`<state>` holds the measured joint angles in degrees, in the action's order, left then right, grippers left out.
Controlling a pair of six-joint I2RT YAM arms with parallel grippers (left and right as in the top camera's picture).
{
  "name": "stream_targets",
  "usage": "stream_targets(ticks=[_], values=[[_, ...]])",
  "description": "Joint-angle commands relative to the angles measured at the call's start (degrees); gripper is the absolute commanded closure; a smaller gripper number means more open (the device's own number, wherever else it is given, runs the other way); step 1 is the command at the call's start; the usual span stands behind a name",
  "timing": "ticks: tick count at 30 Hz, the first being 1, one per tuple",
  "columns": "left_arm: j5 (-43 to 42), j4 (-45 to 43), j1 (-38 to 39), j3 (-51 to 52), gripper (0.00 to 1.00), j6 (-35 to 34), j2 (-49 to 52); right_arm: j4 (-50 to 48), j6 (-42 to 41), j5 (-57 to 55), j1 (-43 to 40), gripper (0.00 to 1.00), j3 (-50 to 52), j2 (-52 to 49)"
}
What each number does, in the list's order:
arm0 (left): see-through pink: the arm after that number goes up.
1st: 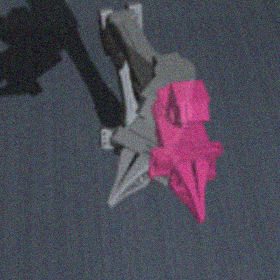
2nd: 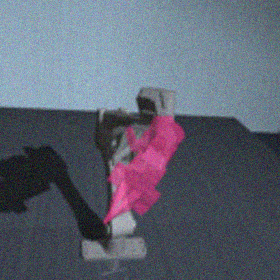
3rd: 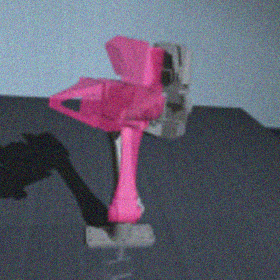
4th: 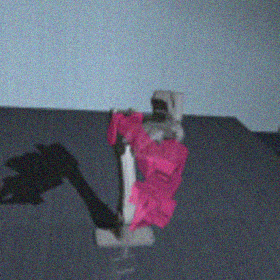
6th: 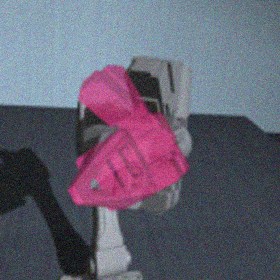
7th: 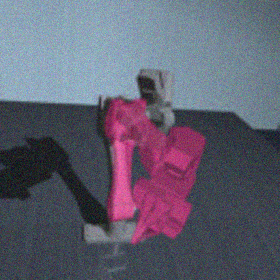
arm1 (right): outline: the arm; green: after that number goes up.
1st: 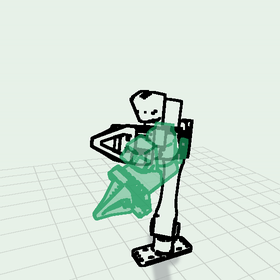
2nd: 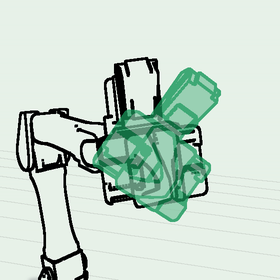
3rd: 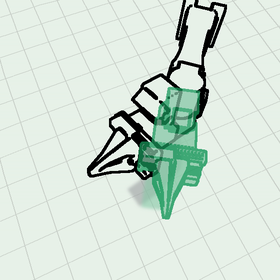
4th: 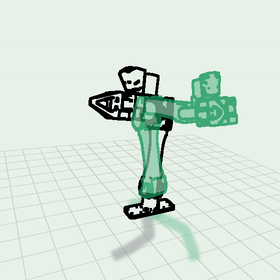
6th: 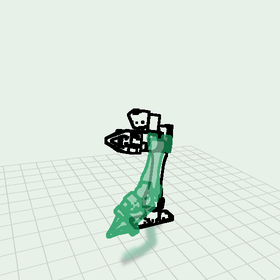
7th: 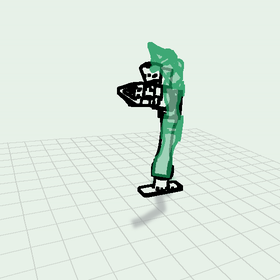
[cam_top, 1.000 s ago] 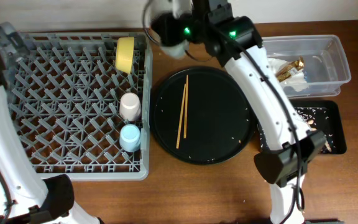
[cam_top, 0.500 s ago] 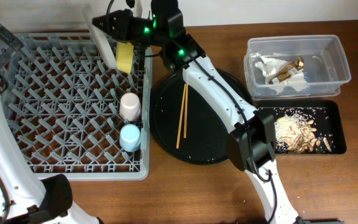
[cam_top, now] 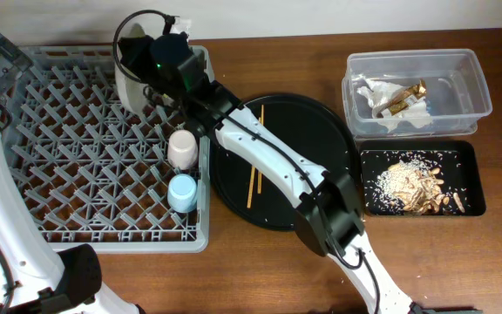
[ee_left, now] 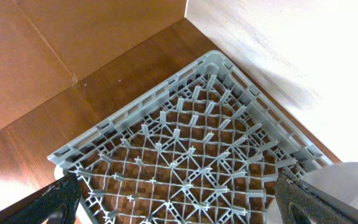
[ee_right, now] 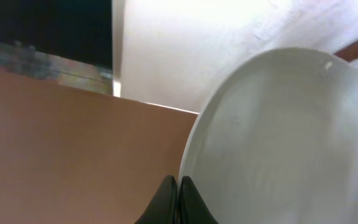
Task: Sort waste into correct bins and load items into the dishwasher rack
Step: 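Stand the white plate upright in the rack and release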
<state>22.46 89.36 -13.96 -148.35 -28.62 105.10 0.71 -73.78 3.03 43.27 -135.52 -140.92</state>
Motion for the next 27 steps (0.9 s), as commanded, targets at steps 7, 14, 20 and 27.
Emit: stream_targets(ticks=[7,14,20,27], values=[[-0.24,-0.11,-0.13,-0.68,0.01,-0.92,-0.76,-0.17,-0.02,2.56,-0.24,0.41,-0.20,-3.69],[-0.24,-0.11,-0.13,-0.68,0.01,-0.92,-0.76,-17.53,6.73,12.57,-1.01,0.01,-0.46,-2.67],[-0.24,-0.11,-0.13,-0.68,0.01,-0.92,-0.76,0.22,35.63,14.36,-6.25,0.01,-0.46,9.75],[-0.24,-0.11,-0.13,-0.68,0.01,-0.92,-0.76,59.34,52.98,-3.26,-11.91,0.02,-0.31,17.46]])
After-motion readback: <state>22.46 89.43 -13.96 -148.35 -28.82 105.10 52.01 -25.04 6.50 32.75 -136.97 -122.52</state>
